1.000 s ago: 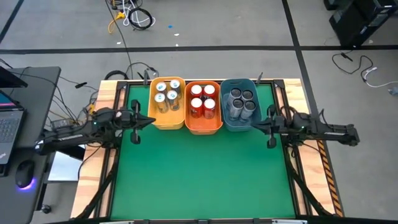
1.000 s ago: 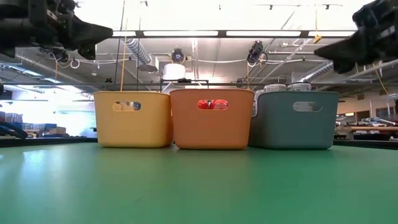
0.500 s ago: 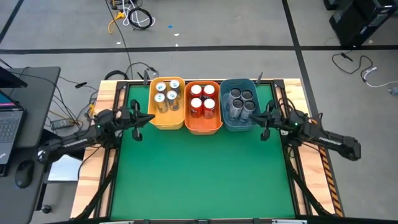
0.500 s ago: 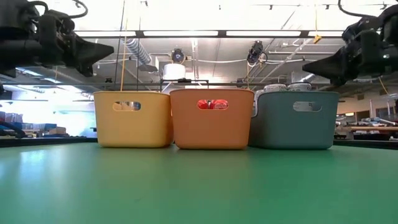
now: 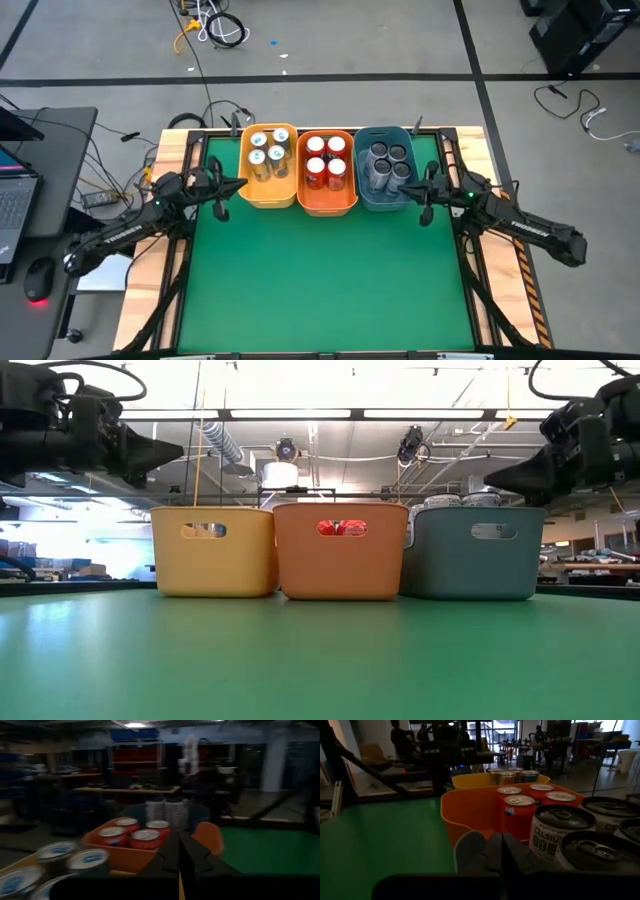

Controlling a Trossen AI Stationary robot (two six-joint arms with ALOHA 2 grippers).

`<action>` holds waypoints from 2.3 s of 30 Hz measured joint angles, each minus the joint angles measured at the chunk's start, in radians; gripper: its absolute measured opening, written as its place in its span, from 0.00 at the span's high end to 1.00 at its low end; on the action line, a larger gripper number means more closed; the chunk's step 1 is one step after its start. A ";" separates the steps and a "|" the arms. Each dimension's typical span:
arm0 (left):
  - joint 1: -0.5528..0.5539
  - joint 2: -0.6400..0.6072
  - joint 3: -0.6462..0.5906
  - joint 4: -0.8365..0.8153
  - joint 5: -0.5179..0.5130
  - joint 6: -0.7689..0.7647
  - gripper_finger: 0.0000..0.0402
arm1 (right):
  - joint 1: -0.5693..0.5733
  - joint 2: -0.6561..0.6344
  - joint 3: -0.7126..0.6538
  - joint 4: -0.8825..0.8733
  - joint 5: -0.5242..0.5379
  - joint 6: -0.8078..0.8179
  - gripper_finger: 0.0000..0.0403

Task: Sort soda cans
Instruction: Return to Home Position

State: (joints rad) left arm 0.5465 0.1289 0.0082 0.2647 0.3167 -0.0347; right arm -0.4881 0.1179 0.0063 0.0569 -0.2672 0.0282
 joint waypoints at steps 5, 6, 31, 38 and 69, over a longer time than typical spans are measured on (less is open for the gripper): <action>0.000 0.000 0.000 0.012 -0.090 -0.012 1.00 | 0.004 0.002 0.000 0.000 0.000 -0.023 1.00; 0.000 0.000 0.000 0.024 -0.090 -0.020 1.00 | 0.006 0.002 0.000 0.000 0.000 -0.029 1.00; -0.087 0.002 -0.001 -0.079 -0.090 -0.079 0.97 | 0.047 0.053 0.000 0.000 0.011 -0.055 0.99; -0.087 0.002 -0.001 -0.074 -0.097 -0.079 0.97 | 0.047 0.053 0.000 0.000 0.011 -0.056 0.99; -0.087 0.002 -0.001 -0.075 -0.099 -0.079 0.97 | 0.047 0.053 0.000 0.001 0.011 -0.055 0.99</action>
State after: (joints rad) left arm 0.4599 0.1310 0.0071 0.1894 0.2176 -0.1139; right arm -0.4408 0.1711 0.0063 0.0578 -0.2558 -0.0265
